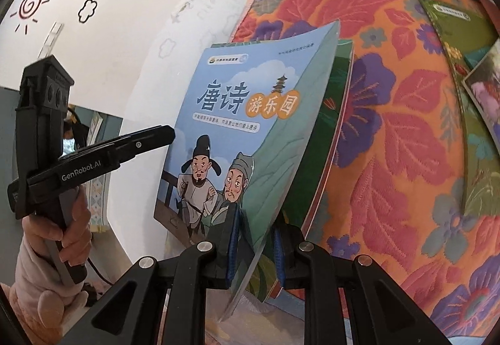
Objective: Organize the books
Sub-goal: 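Stand the light-blue book upright against the green book and open the right gripper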
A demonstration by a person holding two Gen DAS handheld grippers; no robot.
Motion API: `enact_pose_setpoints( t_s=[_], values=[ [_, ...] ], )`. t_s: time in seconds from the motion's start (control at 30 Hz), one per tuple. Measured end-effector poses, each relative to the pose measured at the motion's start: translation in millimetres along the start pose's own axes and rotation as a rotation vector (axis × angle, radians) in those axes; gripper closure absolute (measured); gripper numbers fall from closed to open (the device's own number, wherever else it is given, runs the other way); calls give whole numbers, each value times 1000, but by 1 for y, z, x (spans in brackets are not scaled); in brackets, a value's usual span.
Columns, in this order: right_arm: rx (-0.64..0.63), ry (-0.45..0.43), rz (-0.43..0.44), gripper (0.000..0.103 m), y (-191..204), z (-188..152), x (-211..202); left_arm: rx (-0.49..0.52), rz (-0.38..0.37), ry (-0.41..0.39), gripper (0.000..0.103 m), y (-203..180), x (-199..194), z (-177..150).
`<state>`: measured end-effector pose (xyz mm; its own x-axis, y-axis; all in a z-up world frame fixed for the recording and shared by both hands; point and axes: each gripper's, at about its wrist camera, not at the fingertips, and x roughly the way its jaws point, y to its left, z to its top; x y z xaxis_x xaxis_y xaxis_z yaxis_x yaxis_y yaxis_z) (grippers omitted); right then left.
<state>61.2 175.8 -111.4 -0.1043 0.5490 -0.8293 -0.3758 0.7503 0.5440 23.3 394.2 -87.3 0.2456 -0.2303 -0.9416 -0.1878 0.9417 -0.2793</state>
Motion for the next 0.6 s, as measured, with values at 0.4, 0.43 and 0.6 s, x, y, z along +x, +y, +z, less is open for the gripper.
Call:
enact_pose_setpoints(
  t_s=[0.4, 0.43, 0.6],
  values=[
    [71, 15, -34, 80, -14, -3, -2, -7, 33, -6, 81, 4, -4, -4],
    [70, 19, -46, 80, -15, -2, -4, -9, 35, -3, 82, 4, -4, -4],
    [115, -35, -61, 80, -28, 1, -23, -18, 32, -7, 81, 3, -5, -5]
  ],
)
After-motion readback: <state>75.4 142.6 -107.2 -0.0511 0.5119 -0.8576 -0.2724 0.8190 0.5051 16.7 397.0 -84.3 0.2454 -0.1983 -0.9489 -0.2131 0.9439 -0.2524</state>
